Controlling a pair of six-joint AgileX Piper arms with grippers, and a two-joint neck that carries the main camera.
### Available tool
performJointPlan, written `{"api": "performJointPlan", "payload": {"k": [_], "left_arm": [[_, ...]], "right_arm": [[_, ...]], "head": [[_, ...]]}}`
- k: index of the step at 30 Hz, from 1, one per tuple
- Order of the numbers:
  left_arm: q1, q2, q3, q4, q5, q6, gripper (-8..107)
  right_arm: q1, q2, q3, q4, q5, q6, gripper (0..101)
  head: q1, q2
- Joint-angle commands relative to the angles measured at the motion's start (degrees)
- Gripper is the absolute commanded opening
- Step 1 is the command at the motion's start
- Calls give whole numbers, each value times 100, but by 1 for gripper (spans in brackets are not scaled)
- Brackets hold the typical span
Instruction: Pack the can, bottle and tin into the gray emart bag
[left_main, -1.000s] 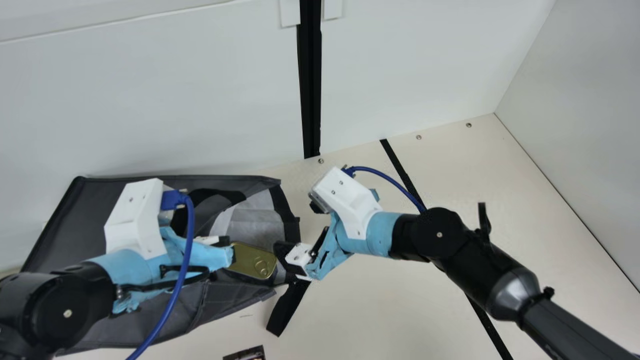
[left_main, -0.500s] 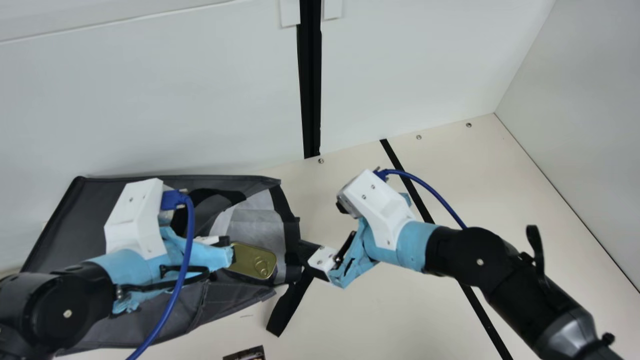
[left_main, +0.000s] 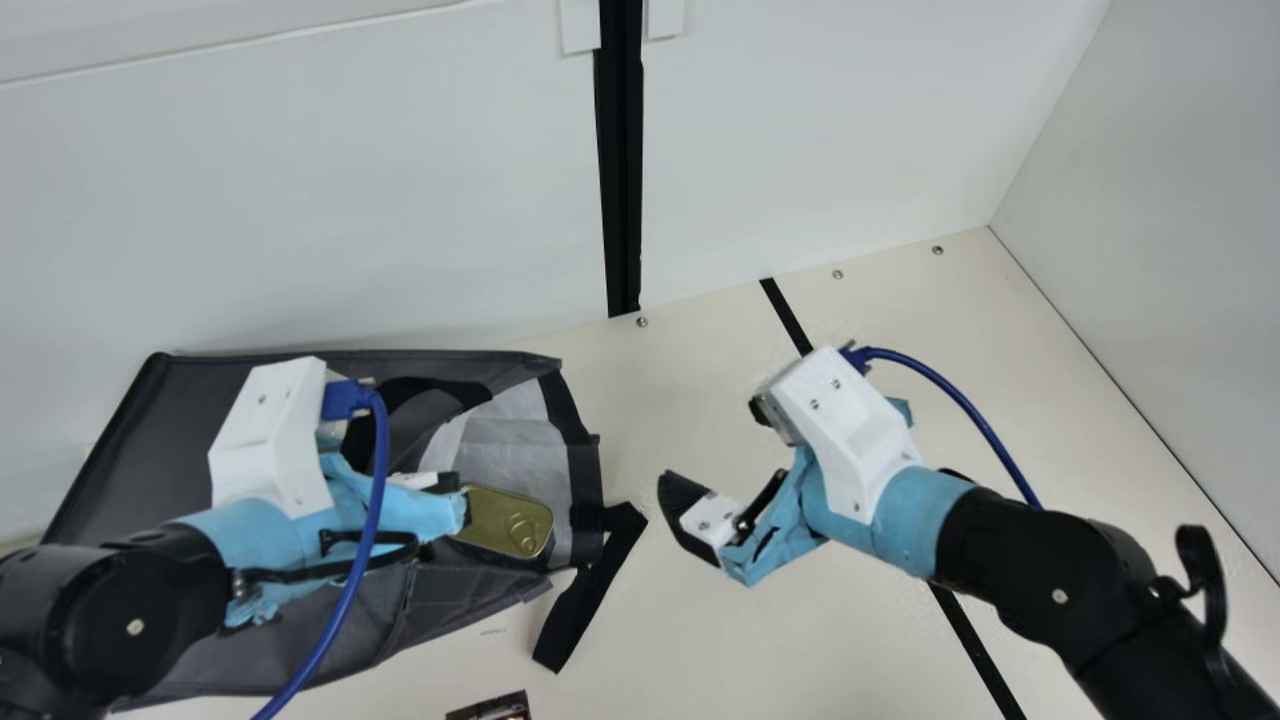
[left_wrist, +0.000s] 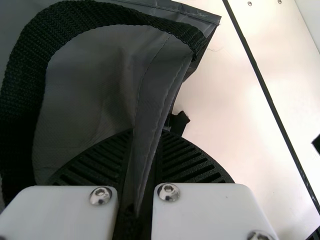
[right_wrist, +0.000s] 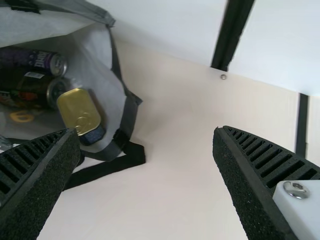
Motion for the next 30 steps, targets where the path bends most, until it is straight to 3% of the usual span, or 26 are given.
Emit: {"api": "performJointPlan", "payload": {"k": [1,18,30], "left_arm": [[0,0,0,0,0,0,10],[0,0,0,0,0,0,10],[0,0,0,0,0,0,10]], "right_arm": [[-44,-92,18,-174,-47,144,91],[-543,-781,117,-1776,-220,1540,91],[-908,-1094,-135,-2960,82,2594,91]], "head": [[-130,-5],[-130,-5],[-130,-5]]}}
